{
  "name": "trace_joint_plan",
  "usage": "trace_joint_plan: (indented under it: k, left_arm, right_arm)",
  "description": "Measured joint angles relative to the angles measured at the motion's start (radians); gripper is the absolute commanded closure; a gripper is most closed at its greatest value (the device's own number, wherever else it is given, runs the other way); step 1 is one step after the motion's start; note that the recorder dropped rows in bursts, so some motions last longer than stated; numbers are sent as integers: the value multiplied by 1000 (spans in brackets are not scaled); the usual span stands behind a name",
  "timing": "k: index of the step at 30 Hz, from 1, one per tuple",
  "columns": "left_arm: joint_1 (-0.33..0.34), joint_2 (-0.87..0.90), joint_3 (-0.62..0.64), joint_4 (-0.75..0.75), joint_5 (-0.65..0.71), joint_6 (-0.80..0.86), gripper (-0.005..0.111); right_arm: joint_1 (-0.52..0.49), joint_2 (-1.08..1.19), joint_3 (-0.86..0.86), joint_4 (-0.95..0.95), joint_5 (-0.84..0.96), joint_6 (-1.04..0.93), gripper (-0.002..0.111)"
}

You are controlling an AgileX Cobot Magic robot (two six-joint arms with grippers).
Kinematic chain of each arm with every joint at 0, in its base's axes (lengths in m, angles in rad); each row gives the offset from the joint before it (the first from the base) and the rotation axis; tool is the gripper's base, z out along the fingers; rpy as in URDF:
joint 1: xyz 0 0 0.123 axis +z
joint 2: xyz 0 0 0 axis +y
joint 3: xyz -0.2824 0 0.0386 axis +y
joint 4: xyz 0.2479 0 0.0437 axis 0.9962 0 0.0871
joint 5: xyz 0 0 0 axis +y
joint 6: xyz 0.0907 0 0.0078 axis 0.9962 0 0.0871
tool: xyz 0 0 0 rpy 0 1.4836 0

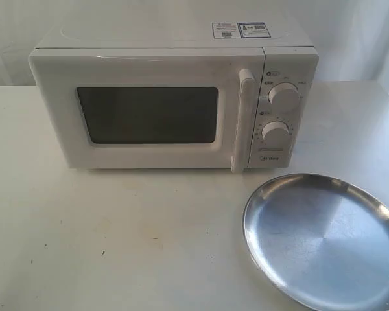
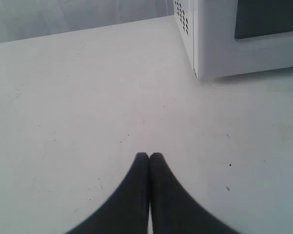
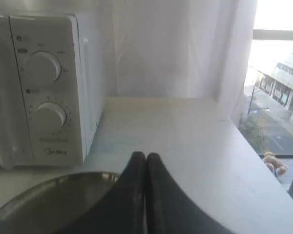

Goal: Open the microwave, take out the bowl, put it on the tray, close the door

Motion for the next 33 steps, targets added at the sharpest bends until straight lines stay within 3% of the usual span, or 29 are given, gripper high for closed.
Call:
trace_joint_plan:
  k: [6,14,24,28,33]
  left_arm:
    - [0,0,0,0,0,0,107]
    - [0,0,0,0,0,0,107]
    - [0,0,0,0,0,0,107]
    - [0,0,0,0,0,0,107]
    - [0,0,0,0,0,0,107]
  right_arm:
    - [0,0,0,0,-179,55,108]
    - [0,0,0,0,-356,580,108]
    - [0,-1,0,-16,-395,669,108]
    - [21,3,-16,-287,-551,886,108]
    - [27,189,-242,-792,-770,1109,108]
